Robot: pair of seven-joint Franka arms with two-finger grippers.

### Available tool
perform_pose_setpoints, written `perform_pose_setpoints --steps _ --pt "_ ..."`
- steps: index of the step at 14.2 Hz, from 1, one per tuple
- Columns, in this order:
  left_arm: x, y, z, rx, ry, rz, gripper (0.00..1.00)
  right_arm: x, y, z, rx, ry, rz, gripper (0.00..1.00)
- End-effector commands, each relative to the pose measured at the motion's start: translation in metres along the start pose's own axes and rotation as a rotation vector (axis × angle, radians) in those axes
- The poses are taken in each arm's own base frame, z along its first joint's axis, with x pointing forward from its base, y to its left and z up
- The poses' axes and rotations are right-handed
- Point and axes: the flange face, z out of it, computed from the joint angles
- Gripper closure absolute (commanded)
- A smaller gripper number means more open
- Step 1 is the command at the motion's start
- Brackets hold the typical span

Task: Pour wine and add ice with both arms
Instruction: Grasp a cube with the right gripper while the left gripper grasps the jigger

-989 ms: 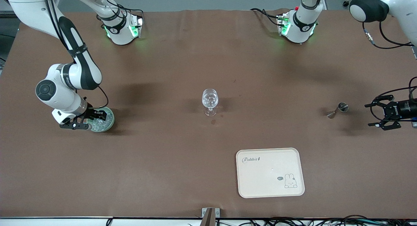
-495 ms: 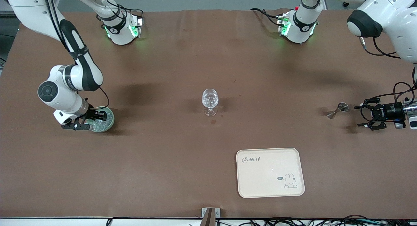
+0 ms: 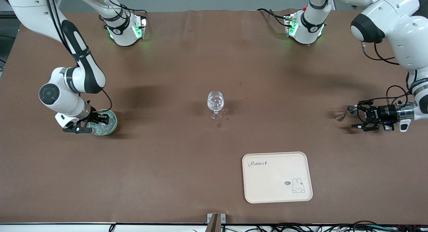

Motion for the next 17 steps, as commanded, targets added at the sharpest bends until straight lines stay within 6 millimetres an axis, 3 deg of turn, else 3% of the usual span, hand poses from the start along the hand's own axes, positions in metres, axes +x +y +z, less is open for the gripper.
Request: perform_pose_setpoints --steps 1,5,6,8,9,11,13,17 --pt "-0.007 -0.009 0.003 -0.028 -0.026 -0.016 0.12 -0.004 0.004 0.002 -0.004 -0.006 -0.008 0.54" --pt "-0.005 -0.011 -0.001 -0.035 -0.028 -0.028 0.18 -0.004 0.003 0.001 -0.004 -0.006 -0.01 0.72" --pt "-0.004 -0.015 0.002 -0.035 -0.034 -0.036 0.2 -0.003 0.004 0.001 -0.004 -0.004 -0.008 0.82" --pt "-0.002 -0.02 0.004 -0.038 -0.041 -0.038 0.22 0.005 0.003 -0.01 -0.004 0.005 -0.009 0.96" --pt "-0.003 -0.02 0.003 -0.043 -0.055 -0.039 0.25 0.01 0.0 -0.017 -0.006 -0.013 -0.012 0.97" --pt "-0.005 -0.019 0.004 -0.059 -0.079 -0.037 0.33 0.027 -0.001 -0.049 -0.012 -0.06 -0.007 0.99" --pt "-0.003 -0.024 0.008 -0.076 -0.096 -0.042 0.37 0.045 0.0 -0.094 -0.017 -0.067 0.003 0.99" --pt "-0.002 -0.023 0.003 -0.084 -0.092 -0.033 0.37 0.039 0.006 -0.203 -0.018 0.037 0.017 0.99"
